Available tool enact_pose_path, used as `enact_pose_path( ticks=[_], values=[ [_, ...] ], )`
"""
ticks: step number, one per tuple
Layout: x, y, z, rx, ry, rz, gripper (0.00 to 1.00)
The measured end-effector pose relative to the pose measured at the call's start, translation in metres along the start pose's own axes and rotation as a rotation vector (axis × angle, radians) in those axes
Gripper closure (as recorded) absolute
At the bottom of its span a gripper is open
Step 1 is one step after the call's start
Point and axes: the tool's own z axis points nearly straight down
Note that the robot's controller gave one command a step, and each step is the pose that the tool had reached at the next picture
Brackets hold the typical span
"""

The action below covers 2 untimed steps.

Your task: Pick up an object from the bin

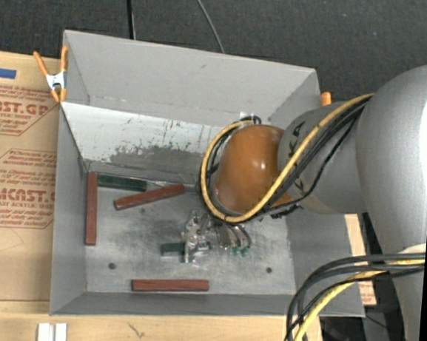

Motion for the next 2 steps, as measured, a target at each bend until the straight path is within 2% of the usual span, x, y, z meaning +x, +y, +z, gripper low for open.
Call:
enact_pose_path(
  ticks=[1,2],
  values=[
    [0.000,0.000,0.000,0.000,0.000,0.000,1.00],
    [0.000,0.000,-0.183,0.002,-0.006,0.045,1.00]
  ],
)
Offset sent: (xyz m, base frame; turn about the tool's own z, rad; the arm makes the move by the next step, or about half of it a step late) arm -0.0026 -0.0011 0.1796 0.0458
